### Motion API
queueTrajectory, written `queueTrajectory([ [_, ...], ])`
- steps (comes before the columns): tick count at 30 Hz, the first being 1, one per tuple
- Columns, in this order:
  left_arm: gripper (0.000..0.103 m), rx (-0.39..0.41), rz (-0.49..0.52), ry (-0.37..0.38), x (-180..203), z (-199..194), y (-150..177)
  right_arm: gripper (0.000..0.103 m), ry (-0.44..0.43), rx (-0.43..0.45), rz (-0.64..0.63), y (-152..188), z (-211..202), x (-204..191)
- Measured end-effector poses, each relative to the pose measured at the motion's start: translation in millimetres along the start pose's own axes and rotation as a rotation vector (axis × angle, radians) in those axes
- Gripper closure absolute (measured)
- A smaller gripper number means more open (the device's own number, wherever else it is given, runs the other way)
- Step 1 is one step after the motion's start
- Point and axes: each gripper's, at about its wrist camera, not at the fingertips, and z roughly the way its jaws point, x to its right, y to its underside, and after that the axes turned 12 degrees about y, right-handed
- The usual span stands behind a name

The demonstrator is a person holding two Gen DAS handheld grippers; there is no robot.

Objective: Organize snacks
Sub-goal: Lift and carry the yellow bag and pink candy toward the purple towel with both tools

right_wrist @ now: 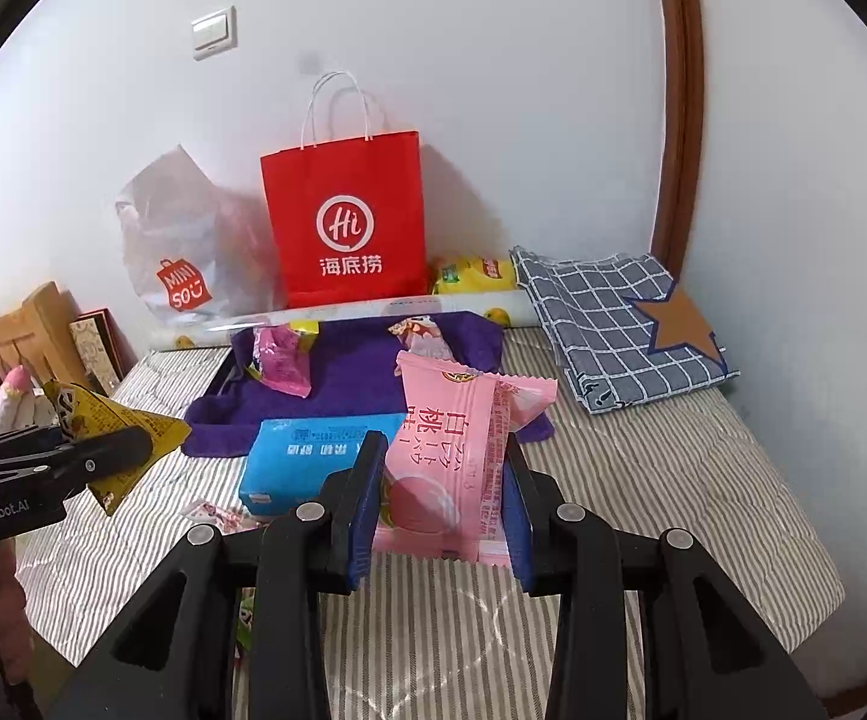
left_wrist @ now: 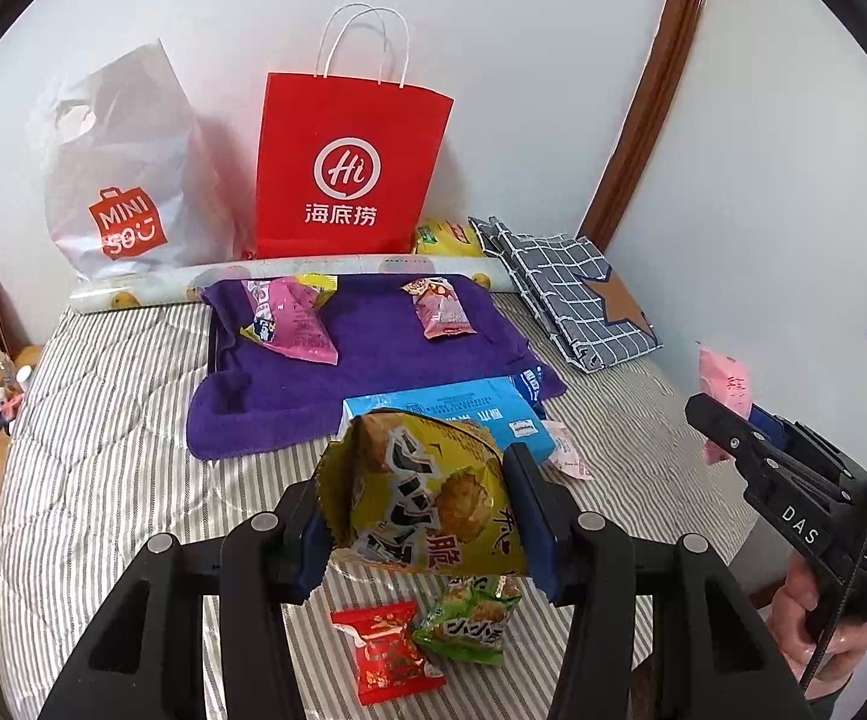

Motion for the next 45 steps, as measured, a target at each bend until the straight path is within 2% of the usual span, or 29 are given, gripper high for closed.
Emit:
queueTrajectory([
  [7,0.053,0.013,0.002,-0.023,-3.0,4.2,-9.6,0.067,0.001,0.005,0.004,-10.4,5.0,-2.7],
  [11,0.053,0.026,0.012,-0.066,-5.9,8.3,-12.9,0.067,0.002,0.005,0.006,-16.0,8.9,-4.4],
  [19,0.053,0.028,-0.011,-0.04,-17.2,16.8,-18.7,0.067,0.014,0.001,0.004,-25.5,18.4,-8.7],
  [28,0.053,0.047,-0.01,-0.071,-26.7,17.5,-27.8,0.067,0.022,-0.005,0.003,-35.3,31.7,-17.0],
  [45,0.053,0.049,-0.031,-0.072,-47.5,26.6,-32.0,0.067,0.032,-0.027,-0.024,-38.2,51.3,-34.8],
])
